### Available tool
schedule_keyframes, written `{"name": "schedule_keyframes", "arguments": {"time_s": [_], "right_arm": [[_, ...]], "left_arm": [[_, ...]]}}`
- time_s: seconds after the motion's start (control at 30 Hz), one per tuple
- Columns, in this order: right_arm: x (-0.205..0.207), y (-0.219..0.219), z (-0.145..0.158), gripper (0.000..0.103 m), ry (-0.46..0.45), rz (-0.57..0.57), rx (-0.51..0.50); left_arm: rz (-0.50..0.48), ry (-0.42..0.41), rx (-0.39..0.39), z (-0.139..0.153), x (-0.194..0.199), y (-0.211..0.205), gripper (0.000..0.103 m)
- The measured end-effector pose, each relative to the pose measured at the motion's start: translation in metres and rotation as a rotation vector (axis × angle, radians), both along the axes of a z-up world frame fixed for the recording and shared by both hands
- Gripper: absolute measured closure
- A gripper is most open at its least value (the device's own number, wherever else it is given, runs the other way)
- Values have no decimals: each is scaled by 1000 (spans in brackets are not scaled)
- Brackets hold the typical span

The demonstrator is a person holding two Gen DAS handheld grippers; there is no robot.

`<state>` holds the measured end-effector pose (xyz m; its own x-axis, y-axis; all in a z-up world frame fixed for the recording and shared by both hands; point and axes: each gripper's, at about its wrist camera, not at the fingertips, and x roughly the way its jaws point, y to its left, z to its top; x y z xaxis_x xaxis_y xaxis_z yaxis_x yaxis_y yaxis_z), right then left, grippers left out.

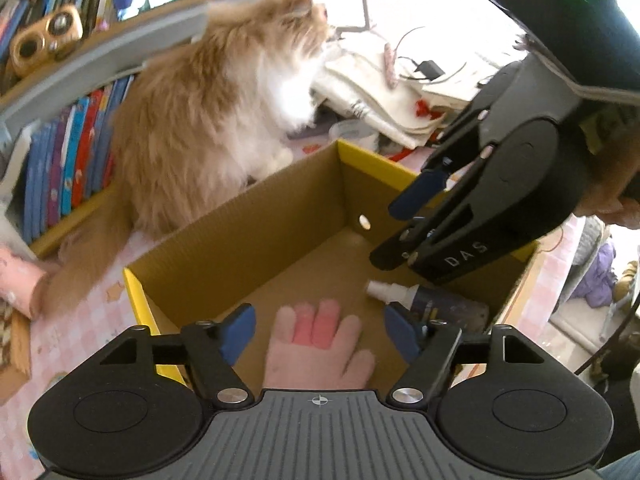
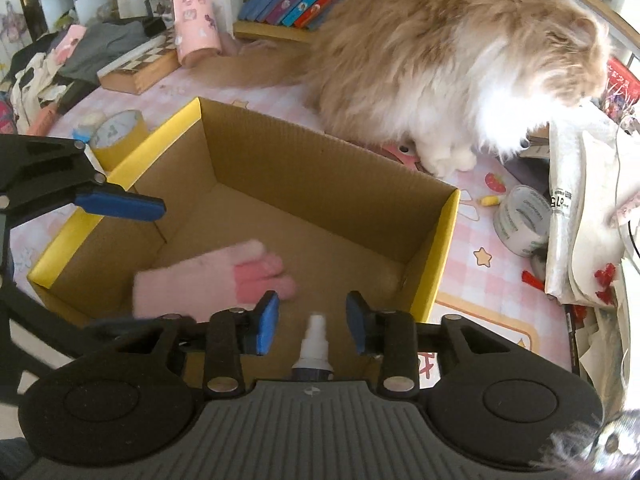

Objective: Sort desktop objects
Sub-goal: 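Lower the glove into the yellow box and open the left gripper while the right releases the bottle, then withdraw both open grippers up and away from the yellow box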

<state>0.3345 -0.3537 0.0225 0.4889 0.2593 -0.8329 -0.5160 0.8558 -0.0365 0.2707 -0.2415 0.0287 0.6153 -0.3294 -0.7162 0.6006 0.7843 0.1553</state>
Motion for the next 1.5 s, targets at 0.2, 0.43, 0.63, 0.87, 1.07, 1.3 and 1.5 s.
{"name": "schedule_keyframes", "arguments": {"time_s": [0.2, 0.43, 0.63, 0.87, 1.07, 1.3, 1.5], "right_arm": [[-6, -2, 15, 63, -35, 29, -6], [-9, -2, 25, 61, -63, 35, 20], [-11, 0, 20, 61, -55, 11, 32], [-19, 0, 23, 61, -76, -17, 15], [-28, 1, 32, 61, -110, -74, 12], [-54, 13, 46, 60, -160, -120, 25], [-87, 18, 57, 59, -180, -133, -3]], "left_arm": [[-18, -40, 9, 6, -10, -4, 17], [6, -72, -17, 16, -15, 2, 14], [10, -89, -10, 16, -21, 9, 13], [7, -122, -16, 21, -30, 25, 13], [-8, -143, -38, 33, -33, 33, 13], [-61, -172, -61, 47, -44, 53, 12], [-72, -289, -99, 63, -72, 84, 7]]}}
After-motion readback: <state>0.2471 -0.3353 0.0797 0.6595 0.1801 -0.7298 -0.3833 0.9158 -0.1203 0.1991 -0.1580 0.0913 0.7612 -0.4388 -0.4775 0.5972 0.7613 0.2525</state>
